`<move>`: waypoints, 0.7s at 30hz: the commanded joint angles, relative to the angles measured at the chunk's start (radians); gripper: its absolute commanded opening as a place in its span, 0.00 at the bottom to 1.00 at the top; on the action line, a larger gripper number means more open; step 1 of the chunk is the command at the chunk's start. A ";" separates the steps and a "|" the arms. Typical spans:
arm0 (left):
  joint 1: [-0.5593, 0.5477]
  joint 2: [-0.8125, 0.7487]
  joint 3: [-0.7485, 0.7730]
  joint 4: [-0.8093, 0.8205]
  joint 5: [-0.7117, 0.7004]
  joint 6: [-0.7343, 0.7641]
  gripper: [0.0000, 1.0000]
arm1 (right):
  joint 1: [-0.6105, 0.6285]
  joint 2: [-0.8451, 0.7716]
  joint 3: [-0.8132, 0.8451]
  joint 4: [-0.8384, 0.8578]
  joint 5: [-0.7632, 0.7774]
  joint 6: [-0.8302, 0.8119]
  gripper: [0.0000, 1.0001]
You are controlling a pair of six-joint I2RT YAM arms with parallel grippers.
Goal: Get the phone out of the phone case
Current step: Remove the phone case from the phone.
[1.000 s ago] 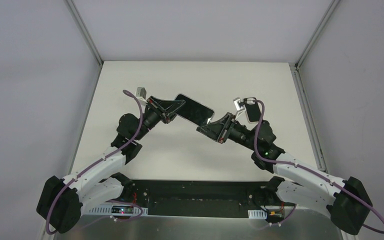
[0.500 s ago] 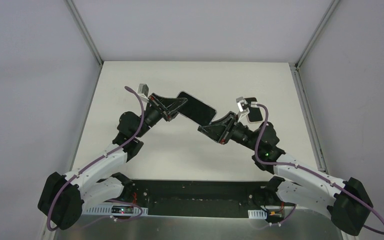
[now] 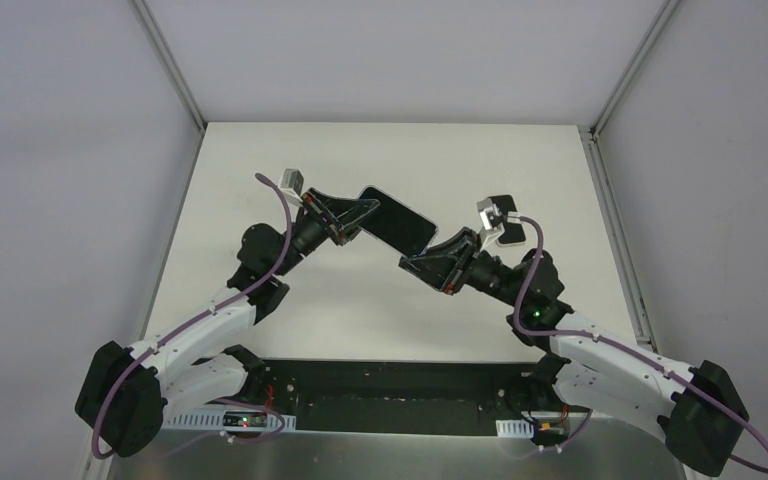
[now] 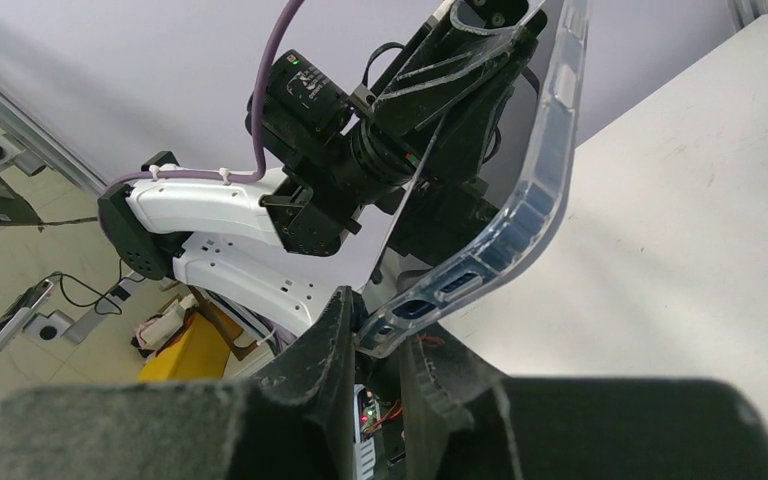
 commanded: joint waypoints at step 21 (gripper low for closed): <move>-0.025 0.029 0.062 -0.052 0.095 -0.051 0.00 | 0.028 -0.093 0.012 0.160 -0.158 -0.239 0.14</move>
